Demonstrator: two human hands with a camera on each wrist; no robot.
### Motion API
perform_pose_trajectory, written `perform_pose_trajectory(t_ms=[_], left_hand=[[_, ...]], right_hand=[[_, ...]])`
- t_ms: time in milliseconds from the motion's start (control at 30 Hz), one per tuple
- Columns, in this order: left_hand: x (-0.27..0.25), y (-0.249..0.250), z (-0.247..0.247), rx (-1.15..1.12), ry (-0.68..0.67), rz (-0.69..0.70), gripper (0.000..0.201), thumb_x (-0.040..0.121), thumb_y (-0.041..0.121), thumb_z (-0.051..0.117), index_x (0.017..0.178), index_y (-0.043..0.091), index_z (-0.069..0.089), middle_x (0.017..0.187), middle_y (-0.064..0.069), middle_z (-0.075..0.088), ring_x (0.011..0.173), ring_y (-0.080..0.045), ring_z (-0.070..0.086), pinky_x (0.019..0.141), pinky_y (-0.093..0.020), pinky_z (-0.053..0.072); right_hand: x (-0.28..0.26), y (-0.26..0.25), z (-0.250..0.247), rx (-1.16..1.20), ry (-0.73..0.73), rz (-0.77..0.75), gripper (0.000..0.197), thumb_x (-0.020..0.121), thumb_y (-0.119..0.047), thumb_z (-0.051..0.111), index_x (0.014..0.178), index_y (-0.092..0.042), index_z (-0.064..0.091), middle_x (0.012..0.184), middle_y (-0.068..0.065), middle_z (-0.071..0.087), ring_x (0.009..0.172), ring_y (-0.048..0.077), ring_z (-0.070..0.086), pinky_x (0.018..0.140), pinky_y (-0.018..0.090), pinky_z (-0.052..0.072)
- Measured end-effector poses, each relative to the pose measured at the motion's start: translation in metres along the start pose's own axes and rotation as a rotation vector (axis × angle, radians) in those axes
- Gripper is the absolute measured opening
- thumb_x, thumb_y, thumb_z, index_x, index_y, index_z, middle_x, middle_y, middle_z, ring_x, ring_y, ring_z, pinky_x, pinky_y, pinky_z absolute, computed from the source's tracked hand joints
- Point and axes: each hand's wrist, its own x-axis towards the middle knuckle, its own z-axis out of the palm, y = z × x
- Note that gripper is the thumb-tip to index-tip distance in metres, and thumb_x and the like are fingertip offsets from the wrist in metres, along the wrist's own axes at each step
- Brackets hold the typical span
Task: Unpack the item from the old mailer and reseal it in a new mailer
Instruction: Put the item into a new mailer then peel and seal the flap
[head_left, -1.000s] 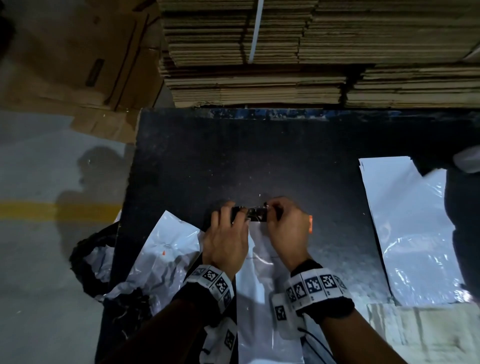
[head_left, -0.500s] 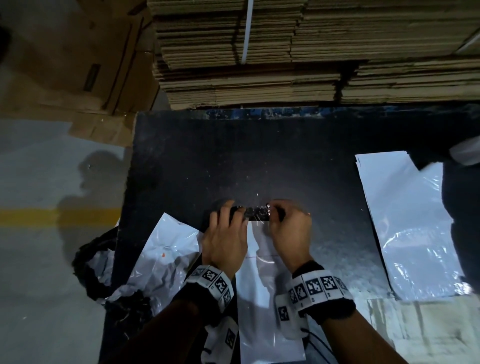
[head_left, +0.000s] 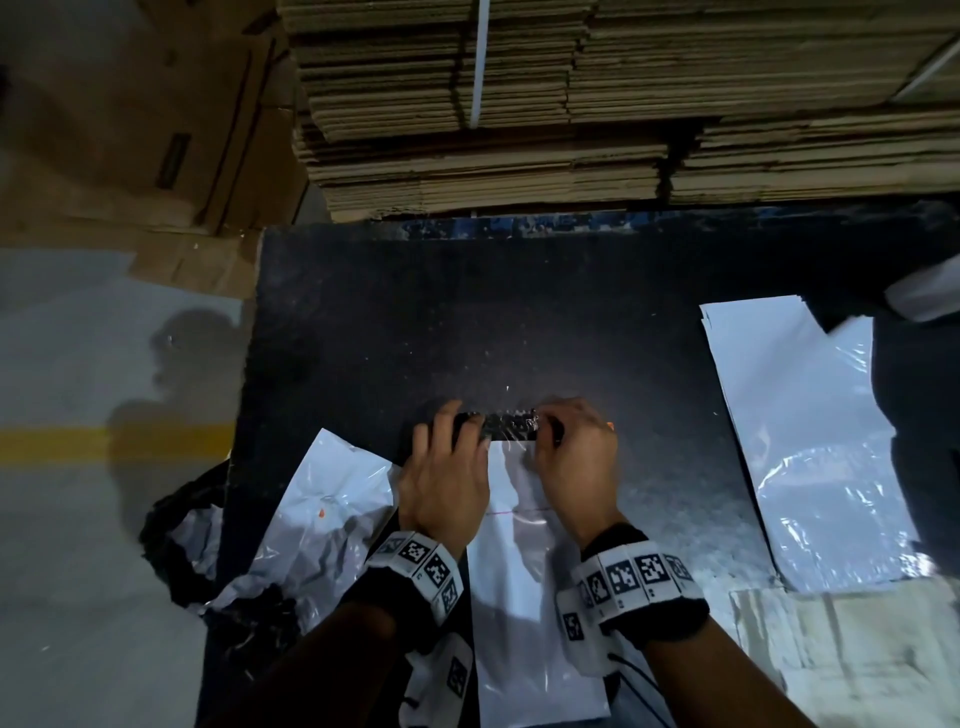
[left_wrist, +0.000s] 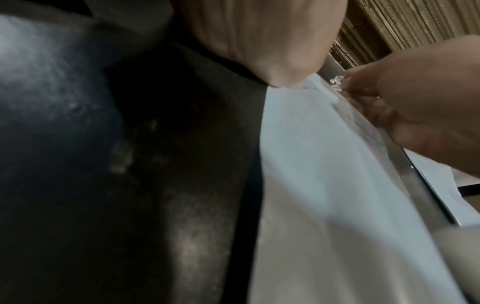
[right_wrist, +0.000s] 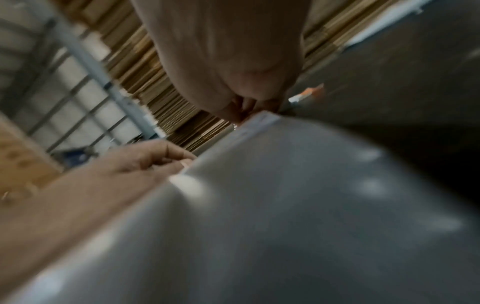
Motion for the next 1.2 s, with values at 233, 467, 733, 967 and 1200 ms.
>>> perform_pose_trajectory(t_ms=[233,467,733,967,1200], left_hand=[[0.0,0.0,0.002,-0.008,0.023,-0.006,0.024,0.092,0.038,0.048,0.114,0.03,0.056,0.133,0.006,0.048,0.103,-0.019,0.05,0.063,-0.039,0.053],[0.0,-0.001,0.003,-0.007,0.029,0.013,0.027,0.093,0.037,0.048,0.118,0.029,0.053,0.134,0.006,0.046,0.104,-0.018,0.05,0.062,-0.039,0.053],[0.0,0.0,0.003,0.011,0.042,0.016,0.028,0.091,0.035,0.054,0.118,0.027,0.055,0.132,0.004,0.049,0.101,-0.02,0.052,0.06,-0.039,0.054],[0.0,0.0,0.002,0.011,0.047,0.014,0.023,0.092,0.035,0.055,0.113,0.028,0.056,0.132,0.005,0.048,0.102,-0.019,0.051,0.061,-0.039,0.054],[-0.001,0.002,-0.001,0.025,0.083,0.035,0.023,0.09,0.032,0.059,0.111,0.024,0.062,0.128,0.002,0.054,0.099,-0.021,0.055,0.058,-0.036,0.051]], right_hand=[[0.005,0.002,-0.002,-0.075,-0.091,-0.012,0.022,0.083,-0.004,0.057,0.091,-0.016,0.074,0.094,0.006,0.069,0.075,0.019,0.065,0.074,0.027,0.052],[0.006,-0.002,-0.008,-0.026,-0.049,0.099,0.014,0.088,-0.008,0.056,0.091,-0.012,0.07,0.09,0.003,0.069,0.07,0.015,0.06,0.067,0.024,0.047],[0.011,0.004,-0.014,0.016,-0.046,0.121,0.017,0.086,-0.004,0.061,0.095,-0.013,0.072,0.087,0.001,0.071,0.074,0.015,0.064,0.071,0.02,0.046],[0.009,0.01,-0.019,-0.038,-0.058,0.059,0.008,0.083,-0.011,0.067,0.085,-0.012,0.074,0.089,0.006,0.072,0.072,0.017,0.064,0.065,0.012,0.035],[0.018,0.001,-0.023,-0.22,-0.185,-0.008,0.015,0.087,-0.01,0.058,0.083,-0.011,0.072,0.088,0.009,0.07,0.072,0.025,0.065,0.066,0.025,0.045]])
